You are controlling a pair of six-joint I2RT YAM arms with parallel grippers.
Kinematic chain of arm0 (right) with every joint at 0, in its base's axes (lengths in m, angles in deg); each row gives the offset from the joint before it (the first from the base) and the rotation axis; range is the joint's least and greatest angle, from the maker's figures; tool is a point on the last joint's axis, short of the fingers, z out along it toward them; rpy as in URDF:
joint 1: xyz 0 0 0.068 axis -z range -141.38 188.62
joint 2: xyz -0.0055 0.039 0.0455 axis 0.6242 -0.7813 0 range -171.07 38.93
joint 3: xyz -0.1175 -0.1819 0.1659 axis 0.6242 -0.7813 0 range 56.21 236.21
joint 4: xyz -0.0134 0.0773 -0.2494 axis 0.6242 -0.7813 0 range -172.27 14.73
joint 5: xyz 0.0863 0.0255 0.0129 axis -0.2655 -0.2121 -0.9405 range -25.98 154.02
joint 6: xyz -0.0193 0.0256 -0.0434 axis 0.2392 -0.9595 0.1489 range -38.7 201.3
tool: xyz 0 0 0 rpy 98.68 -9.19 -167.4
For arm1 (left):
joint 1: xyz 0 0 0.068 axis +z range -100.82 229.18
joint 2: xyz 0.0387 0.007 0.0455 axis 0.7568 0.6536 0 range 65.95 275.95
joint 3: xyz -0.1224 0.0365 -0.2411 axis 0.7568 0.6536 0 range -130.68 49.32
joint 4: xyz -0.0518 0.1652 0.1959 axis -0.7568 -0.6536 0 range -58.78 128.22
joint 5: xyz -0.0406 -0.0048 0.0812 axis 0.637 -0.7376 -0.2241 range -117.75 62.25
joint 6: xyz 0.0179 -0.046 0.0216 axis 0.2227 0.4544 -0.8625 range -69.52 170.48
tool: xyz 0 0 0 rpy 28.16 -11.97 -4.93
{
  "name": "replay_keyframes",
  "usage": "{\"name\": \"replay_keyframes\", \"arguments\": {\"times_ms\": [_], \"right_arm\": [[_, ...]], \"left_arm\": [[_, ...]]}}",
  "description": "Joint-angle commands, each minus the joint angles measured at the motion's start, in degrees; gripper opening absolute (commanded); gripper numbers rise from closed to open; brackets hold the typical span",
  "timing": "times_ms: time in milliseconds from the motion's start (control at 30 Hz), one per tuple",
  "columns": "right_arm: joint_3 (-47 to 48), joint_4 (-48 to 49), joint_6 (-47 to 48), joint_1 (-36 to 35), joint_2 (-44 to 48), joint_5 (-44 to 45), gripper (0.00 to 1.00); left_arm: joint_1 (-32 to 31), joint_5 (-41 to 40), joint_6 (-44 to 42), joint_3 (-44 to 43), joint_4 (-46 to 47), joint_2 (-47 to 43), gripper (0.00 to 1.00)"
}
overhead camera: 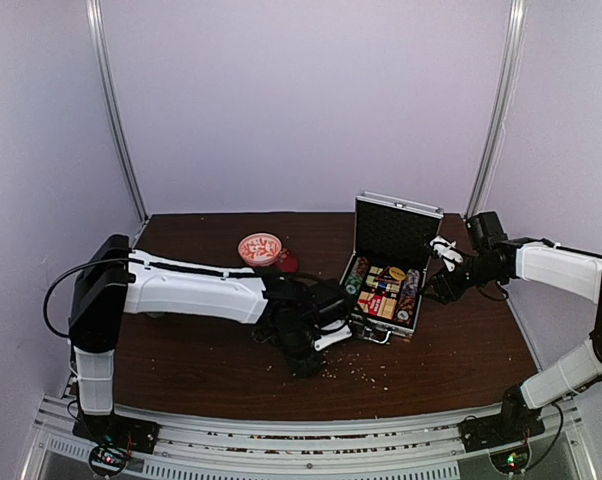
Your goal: Pack up texas hold em set
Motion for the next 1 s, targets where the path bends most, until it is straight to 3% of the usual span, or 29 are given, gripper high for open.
{"name": "replay_keyframes", "arguments": {"times_ms": [0,400,967], "right_arm": [[0.36,-0.39,0.11,0.37,0.17,-0.35,0.6],[0.22,-0.36,-0.18,0.39,0.16,-0.13,0.6],[0.32,-0.92,0.12,0.37,-1.24,-0.68,0.61]], "left_arm": [[1.81,-3.31,-1.31,-9.04,4.52,2.58,0.4],[8.36,2.81,0.23,-39.61,10.6,21.1,0.42],[9.36,10.88,0.63,-40.69,16.47,28.77,0.45]]}}
